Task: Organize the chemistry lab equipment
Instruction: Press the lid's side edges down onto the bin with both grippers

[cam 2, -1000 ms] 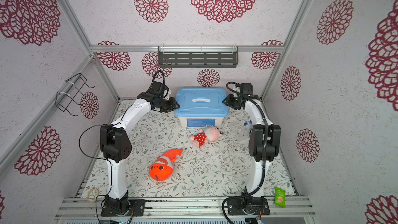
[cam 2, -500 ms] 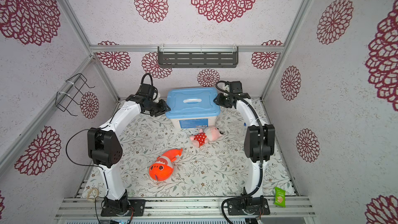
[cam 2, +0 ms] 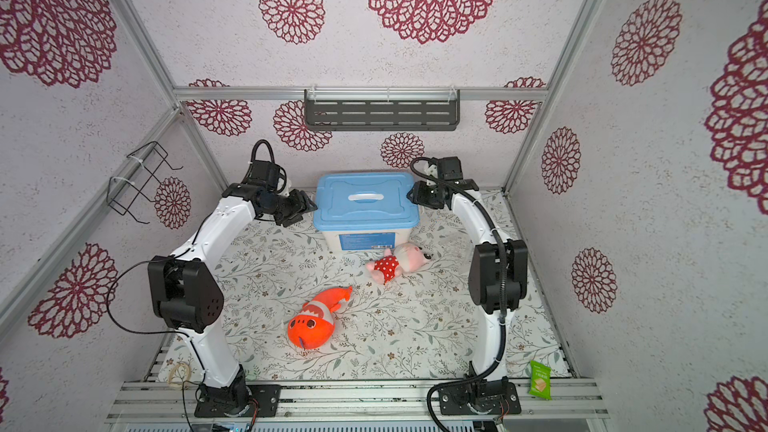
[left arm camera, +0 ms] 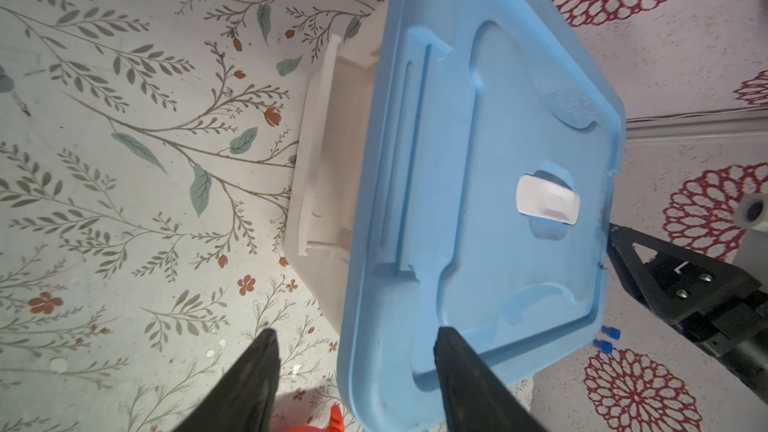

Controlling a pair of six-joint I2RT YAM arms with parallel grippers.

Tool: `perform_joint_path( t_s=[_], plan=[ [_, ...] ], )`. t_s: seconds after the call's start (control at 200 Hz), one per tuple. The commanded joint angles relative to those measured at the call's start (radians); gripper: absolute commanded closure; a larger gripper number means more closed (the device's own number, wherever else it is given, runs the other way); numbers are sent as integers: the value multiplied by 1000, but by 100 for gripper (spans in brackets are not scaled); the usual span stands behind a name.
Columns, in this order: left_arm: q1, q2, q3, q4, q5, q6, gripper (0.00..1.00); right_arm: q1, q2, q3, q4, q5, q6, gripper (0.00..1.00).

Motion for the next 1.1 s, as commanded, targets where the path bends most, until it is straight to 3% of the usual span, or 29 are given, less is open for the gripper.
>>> perform_joint_path(
  t_s=[0.0,0.065,0.12,0.135,0.145,0.16,0.32,0.54,0.686,0.771,1.096],
  plan=[
    [0,-33,-16,49,45,-8,32,-21,-89,-11,54,-3,-21,48],
    [12,-43,-22,73,39,9,26,-37,-114,-42,84,-21,-45,43],
    [30,-43,-34,107,64,12,14,-47,-139,-84,125,-30,-67,19],
    [35,-41,-35,118,71,13,7,-51,-146,-95,135,-30,-68,5],
    [38,-39,-38,125,77,11,0,-54,-150,-103,141,-30,-66,2],
    [42,-35,-40,134,86,9,2,-57,-154,-114,154,-33,-60,1],
    [68,24,-41,198,111,33,3,-94,-139,-178,243,-139,41,1],
    [70,172,7,262,261,41,3,-94,-84,-218,355,-293,151,1],
    [70,232,45,264,303,43,2,-96,-43,-242,441,-370,238,3],
    [70,249,48,278,317,36,0,-98,-21,-261,491,-396,286,9],
    [71,282,78,258,307,42,21,-97,20,-269,590,-453,370,32]
  ],
)
